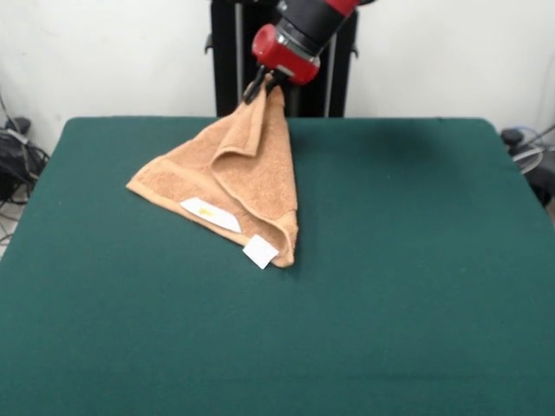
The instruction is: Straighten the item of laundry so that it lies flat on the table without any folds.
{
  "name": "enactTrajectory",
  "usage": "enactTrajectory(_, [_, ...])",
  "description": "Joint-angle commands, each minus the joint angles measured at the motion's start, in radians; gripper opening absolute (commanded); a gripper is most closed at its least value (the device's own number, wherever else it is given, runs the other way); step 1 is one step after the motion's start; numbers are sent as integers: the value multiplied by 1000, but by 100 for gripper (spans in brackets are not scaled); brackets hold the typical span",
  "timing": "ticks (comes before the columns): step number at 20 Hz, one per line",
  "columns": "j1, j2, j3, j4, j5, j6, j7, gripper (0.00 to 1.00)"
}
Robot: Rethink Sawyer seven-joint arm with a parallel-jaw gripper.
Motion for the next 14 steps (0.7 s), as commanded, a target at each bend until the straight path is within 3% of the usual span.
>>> enactTrajectory(1, [32,76,74,26,99,-89,224,0])
enactTrajectory(14, [112,53,91,77,186,-59,221,0])
